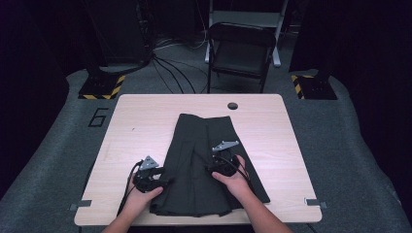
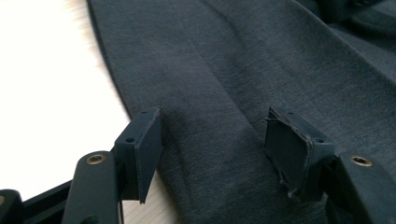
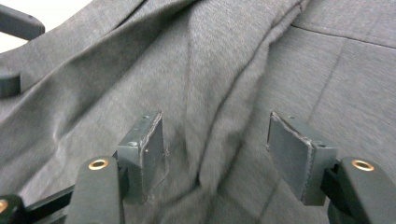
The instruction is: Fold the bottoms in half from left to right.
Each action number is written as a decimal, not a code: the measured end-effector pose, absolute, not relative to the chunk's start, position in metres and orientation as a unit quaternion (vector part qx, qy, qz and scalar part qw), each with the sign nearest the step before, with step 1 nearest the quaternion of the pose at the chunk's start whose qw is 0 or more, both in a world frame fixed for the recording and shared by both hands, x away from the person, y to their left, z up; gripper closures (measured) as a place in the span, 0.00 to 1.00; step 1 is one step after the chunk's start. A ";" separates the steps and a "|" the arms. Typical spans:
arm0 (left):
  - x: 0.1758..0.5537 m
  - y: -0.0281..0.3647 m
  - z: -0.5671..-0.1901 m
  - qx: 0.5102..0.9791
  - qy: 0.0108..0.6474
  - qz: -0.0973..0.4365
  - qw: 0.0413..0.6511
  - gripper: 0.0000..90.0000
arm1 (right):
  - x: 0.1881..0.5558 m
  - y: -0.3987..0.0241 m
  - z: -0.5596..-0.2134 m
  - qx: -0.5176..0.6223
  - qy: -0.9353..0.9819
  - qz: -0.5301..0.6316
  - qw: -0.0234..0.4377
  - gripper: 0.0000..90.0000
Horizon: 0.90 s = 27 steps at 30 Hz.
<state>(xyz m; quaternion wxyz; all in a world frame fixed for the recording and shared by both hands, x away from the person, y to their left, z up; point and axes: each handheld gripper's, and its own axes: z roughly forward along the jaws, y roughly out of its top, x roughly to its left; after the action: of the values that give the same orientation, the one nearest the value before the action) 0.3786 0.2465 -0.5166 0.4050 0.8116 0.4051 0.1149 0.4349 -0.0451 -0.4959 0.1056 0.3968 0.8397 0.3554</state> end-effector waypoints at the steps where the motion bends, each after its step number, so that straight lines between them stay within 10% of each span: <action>1: 0.378 0.246 -0.517 0.811 0.404 0.118 0.406 0.41 | 0.437 -0.044 -0.497 0.395 0.839 0.359 0.105 0.41; 17: 0.376 0.252 -0.512 0.811 0.404 0.111 0.409 0.44 | 0.460 -0.028 -0.505 0.419 0.824 0.363 0.114 0.46; 27: 0.376 0.254 -0.510 0.804 0.408 0.114 0.418 0.45 | 0.453 -0.014 -0.492 0.384 0.831 0.363 0.171 0.87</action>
<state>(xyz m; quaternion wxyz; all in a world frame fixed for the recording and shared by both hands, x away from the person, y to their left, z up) 0.3762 0.2539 -0.5101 0.4180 0.8036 0.4081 0.1140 0.4531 -0.0143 -0.4917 0.1713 0.3838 0.8315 0.3633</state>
